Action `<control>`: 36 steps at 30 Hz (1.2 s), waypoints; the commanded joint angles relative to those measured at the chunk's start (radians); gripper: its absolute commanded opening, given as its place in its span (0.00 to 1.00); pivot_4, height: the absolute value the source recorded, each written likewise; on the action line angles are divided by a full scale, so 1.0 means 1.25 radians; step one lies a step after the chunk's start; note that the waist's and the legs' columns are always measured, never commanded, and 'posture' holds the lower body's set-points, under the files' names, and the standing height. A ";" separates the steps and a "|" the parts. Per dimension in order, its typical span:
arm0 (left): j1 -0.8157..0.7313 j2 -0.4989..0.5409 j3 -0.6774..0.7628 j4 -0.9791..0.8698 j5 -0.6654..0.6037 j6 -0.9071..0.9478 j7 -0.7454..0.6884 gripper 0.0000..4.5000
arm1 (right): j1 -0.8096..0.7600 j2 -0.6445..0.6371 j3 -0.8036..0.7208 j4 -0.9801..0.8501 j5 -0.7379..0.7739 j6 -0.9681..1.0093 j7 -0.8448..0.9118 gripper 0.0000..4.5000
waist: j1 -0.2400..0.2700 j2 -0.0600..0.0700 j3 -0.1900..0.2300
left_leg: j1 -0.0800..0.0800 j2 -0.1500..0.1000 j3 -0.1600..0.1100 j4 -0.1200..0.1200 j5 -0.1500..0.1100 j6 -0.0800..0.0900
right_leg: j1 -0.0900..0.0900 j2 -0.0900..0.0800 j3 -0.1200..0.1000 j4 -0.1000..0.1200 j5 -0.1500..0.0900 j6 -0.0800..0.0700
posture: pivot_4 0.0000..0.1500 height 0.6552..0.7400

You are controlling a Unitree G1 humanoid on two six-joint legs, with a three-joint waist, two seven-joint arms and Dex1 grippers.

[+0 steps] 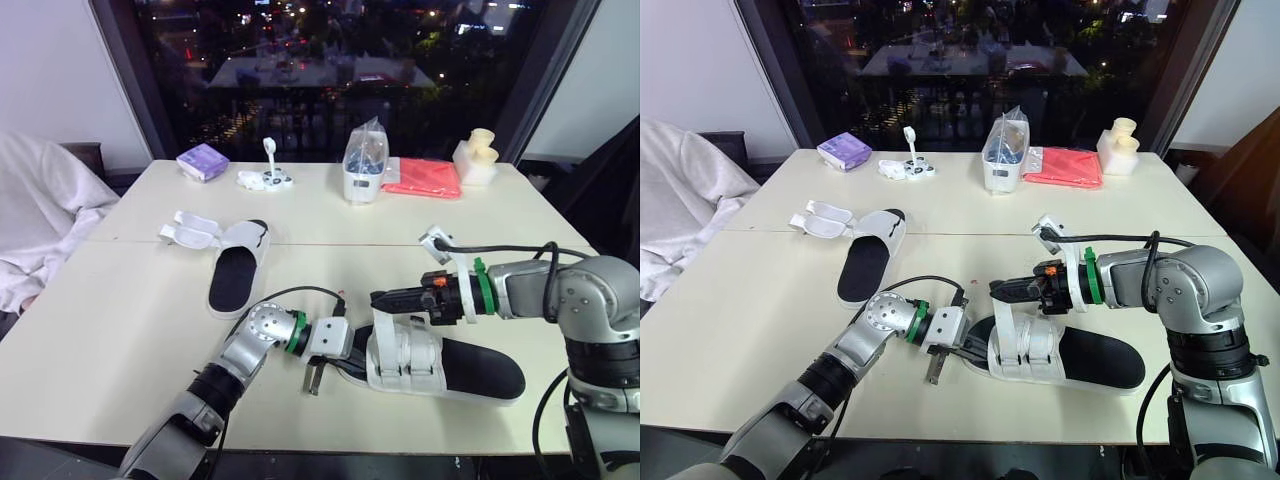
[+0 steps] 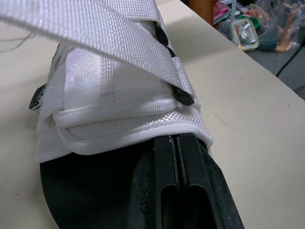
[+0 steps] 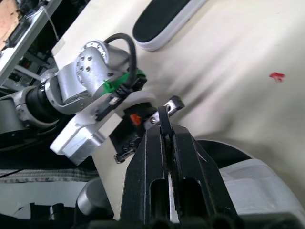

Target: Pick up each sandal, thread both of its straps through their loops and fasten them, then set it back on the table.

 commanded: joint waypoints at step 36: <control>0.031 0.016 -0.065 -0.012 0.053 0.008 -0.024 0.00 | 0.091 -0.049 0.249 0.259 -0.450 -0.479 0.024 0.99 | 0.006 -0.002 -0.002 | 0.002 0.000 0.000 0.000 0.000 0.000 | 0.003 0.000 0.000 0.000 0.000 0.000 | 1.00 1.00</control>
